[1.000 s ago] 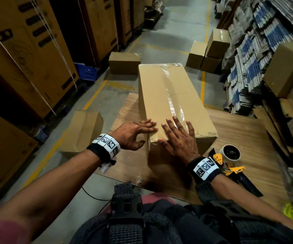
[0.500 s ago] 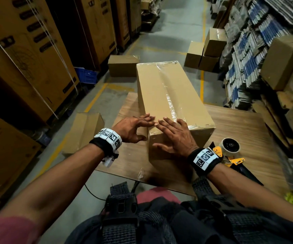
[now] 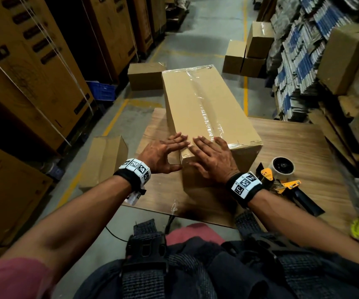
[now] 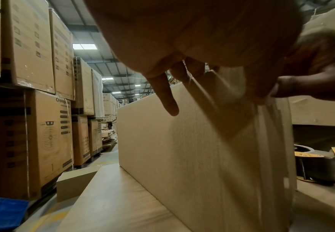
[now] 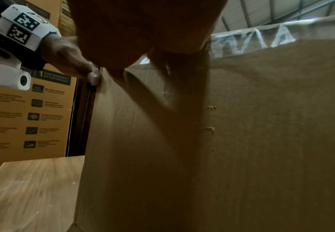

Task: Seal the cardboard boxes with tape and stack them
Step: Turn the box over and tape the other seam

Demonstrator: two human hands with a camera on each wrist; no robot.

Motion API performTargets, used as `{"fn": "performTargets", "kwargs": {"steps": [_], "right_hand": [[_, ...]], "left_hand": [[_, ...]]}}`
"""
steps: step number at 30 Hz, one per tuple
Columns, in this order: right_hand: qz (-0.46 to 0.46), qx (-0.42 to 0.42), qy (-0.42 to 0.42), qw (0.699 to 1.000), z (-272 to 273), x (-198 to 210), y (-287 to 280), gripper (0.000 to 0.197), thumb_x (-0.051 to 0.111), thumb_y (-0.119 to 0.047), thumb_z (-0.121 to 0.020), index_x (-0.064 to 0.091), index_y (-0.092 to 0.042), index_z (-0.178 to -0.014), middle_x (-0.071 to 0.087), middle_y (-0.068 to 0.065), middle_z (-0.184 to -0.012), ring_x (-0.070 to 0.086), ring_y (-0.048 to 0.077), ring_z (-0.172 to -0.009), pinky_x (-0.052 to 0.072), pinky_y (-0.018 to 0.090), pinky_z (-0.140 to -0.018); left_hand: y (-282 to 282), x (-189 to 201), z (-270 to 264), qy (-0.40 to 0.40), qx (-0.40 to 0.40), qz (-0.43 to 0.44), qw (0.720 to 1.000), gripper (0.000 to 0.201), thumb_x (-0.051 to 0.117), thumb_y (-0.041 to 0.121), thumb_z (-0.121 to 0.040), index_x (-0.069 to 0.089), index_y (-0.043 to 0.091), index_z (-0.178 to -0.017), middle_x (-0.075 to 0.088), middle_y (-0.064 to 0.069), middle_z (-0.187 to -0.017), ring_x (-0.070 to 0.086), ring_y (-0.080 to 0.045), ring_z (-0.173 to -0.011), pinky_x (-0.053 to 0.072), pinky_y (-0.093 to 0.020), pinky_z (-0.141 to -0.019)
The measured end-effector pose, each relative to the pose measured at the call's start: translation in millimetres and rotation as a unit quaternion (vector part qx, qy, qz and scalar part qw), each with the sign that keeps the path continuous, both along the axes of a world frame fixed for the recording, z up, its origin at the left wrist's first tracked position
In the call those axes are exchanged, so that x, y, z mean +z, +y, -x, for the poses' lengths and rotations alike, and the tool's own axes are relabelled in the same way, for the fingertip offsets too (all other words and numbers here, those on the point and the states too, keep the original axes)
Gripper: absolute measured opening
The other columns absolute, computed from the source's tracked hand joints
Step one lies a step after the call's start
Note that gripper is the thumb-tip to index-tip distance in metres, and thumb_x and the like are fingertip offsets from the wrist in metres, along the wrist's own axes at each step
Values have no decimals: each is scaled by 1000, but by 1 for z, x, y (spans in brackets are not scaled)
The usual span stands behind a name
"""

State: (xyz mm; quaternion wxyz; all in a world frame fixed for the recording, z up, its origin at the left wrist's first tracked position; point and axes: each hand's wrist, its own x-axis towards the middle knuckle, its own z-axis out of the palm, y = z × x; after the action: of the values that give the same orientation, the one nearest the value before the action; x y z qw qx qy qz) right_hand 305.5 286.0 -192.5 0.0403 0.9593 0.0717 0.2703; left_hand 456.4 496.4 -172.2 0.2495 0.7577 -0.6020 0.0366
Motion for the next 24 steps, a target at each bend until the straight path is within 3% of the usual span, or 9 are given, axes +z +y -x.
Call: {"fn": "performTargets", "kwargs": {"steps": [5, 8, 12, 16, 20, 24], "right_hand": [[-4, -2, 6, 1000, 0, -2, -1, 55, 52, -50, -99, 58, -20, -145, 54, 10, -152, 50, 26, -142, 37, 53, -114], [-2, 3, 24, 1000, 2, -2, -3, 63, 60, -47, -91, 54, -20, -149, 51, 10, -155, 47, 26, -145, 36, 54, -115], [1, 5, 37, 999, 5, 0, -5, 73, 64, -45, -83, 51, -20, -151, 45, 8, -160, 39, 24, -150, 31, 54, -118], [-16, 11, 10, 1000, 5, 0, -2, 63, 61, -47, -90, 56, -20, -148, 50, 8, -156, 42, 24, -148, 33, 55, -117], [-30, 21, -26, 999, 2, -1, -2, 52, 60, -43, -96, 62, -18, -142, 56, 9, -150, 47, 24, -145, 36, 53, -116], [-35, 28, -29, 999, 2, 0, -1, 49, 54, -31, -97, 61, -14, -143, 56, 9, -150, 46, 24, -145, 37, 53, -116]], "left_hand": [[-2, -9, 8, 22, 28, 52, 998, 75, 88, 43, -78, 63, 16, -143, 55, -4, -154, 45, -19, -148, 58, -48, -101], [-7, -15, 15, 64, 52, 86, 993, 73, 91, 41, -76, 66, 13, -139, 58, -6, -151, 44, -17, -148, 59, -42, -100], [-10, -24, 16, 75, 58, 99, 991, 72, 90, 42, -78, 66, 14, -140, 58, -7, -150, 46, -20, -148, 52, -47, -109], [-11, -24, 18, 59, 85, 108, 989, 69, 83, 55, -81, 70, 16, -136, 61, -4, -147, 49, -17, -145, 54, -45, -107], [-13, -25, 25, -4, 104, 95, 990, 62, 76, 58, -88, 68, 21, -137, 60, 1, -149, 47, -12, -146, 61, -45, -95], [-10, -26, 23, -8, 71, 108, 992, 68, 71, 57, -92, 63, 13, -143, 56, -5, -153, 44, -19, -149, 60, -48, -96]]}}
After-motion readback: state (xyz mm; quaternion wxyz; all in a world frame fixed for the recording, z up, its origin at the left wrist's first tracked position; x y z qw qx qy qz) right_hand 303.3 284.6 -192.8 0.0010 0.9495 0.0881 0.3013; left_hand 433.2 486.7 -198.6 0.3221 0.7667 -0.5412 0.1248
